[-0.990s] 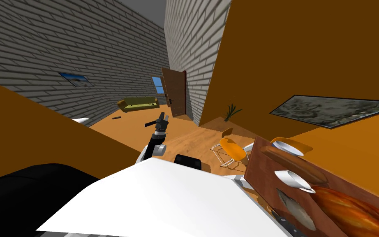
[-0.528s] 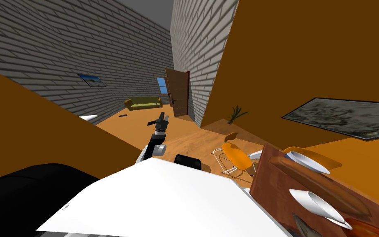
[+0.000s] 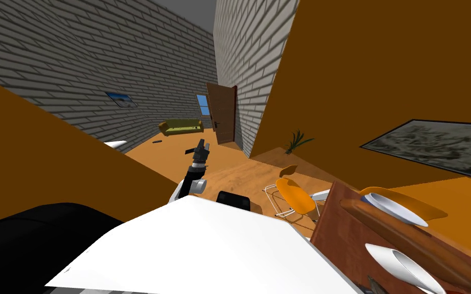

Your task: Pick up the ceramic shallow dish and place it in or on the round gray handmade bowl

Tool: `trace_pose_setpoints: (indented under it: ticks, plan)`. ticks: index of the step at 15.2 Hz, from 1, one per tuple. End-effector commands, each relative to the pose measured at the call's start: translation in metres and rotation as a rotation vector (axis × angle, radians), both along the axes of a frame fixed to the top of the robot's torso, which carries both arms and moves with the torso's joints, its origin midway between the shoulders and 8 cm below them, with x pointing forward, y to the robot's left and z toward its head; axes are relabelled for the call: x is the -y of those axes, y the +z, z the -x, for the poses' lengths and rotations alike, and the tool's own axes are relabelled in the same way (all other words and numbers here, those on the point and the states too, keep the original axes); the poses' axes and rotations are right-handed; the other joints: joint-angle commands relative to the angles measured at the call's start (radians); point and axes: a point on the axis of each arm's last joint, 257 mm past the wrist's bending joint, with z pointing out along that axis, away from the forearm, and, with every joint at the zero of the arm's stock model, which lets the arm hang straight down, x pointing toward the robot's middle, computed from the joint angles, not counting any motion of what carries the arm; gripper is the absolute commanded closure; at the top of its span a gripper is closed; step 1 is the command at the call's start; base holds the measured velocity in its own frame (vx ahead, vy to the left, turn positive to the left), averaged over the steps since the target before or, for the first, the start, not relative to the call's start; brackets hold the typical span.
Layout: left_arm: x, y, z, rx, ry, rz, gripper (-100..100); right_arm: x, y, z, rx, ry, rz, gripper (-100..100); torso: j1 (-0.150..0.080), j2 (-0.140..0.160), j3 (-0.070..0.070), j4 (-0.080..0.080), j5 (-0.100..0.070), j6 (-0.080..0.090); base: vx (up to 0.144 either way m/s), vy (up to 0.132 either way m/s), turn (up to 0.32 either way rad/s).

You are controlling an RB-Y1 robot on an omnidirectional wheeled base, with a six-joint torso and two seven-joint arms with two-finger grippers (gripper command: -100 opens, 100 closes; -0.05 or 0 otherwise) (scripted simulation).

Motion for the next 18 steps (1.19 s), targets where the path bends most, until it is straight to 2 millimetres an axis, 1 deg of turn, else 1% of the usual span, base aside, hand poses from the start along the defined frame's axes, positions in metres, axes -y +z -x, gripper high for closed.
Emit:
trace_pose_setpoints:
  ticks: [1, 4, 5, 8, 9, 10, 11, 12, 14, 15, 18]
  plan:
    - [0.000, 0.000, 0.000, 0.000, 0.000, 0.000, 0, 0.000, 0.000, 0.000, 0.000, 0.000, 0.000, 100, 0.000, 0.000, 0.000, 0.000, 0.000, 0.000, -0.006, -0.011, 0.001]
    - [0.000, 0.000, 0.000, 0.000, 0.000, 0.000, 0, 0.000, 0.000, 0.000, 0.002, -0.001, -0.001, 100, 0.002, -0.002, -0.001, -0.001, 0.001, 0.000, 0.000, 0.000, 0.000]
    - [0.000, 0.000, 0.000, 0.000, 0.000, 0.000, 0, 0.005, 0.009, 0.005, -0.003, 0.011, -0.001, 100, 0.003, -0.002, -0.001, -0.001, 0.001, 0.000, 0.033, 0.041, -0.081]
    - [0.000, 0.000, 0.000, 0.000, 0.000, 0.000, 0, 0.006, 0.009, 0.005, -0.002, 0.010, 0.000, 100, 0.009, -0.005, -0.003, -0.002, 0.002, 0.001, 0.041, 0.070, -0.081]
    - [0.000, 0.000, 0.000, 0.000, 0.000, 0.000, 0, 0.024, 0.027, -0.013, 0.019, 0.022, 0.033, 100, 0.008, -0.004, -0.003, -0.002, 0.002, 0.000, -0.053, -0.012, -0.071]
    - [0.000, 0.000, 0.000, 0.000, 0.000, 0.000, 0, 0.030, 0.034, -0.023, 0.027, 0.033, 0.045, 100, 0.005, -0.002, -0.001, -0.001, 0.004, -0.001, -0.127, -0.058, -0.071]
    - [0.000, 0.000, 0.000, 0.000, 0.000, 0.000, 0, 0.030, 0.034, -0.023, 0.027, 0.033, 0.045, 100, 0.002, 0.002, 0.001, -0.001, 0.005, 0.000, -0.134, -0.079, -0.033]
    - [0.000, 0.000, 0.000, 0.000, 0.000, 0.000, 0, 0.027, 0.031, -0.029, 0.036, 0.042, 0.037, 100, 0.001, 0.005, 0.002, 0.000, 0.004, 0.000, -0.101, -0.075, -0.003]
    - [0.000, 0.000, 0.000, 0.000, 0.000, 0.000, 0, 0.030, 0.034, -0.023, 0.027, 0.033, 0.045, 100, 0.000, 0.003, 0.001, 0.000, 0.002, -0.001, -0.042, -0.039, 0.013]
    - [0.000, 0.000, 0.000, 0.000, 0.000, 0.000, 0, 0.045, 0.051, -0.043, 0.037, 0.067, 0.077, 100, 0.001, 0.001, 0.000, -0.001, 0.002, 0.000, -0.108, -0.015, -0.051]
    - [0.000, 0.000, 0.000, 0.000, 0.000, 0.000, 0, 0.053, 0.061, -0.054, 0.038, 0.088, 0.095, 100, 0.004, 0.008, 0.004, 0.000, 0.004, 0.001, -0.158, -0.005, -0.026]
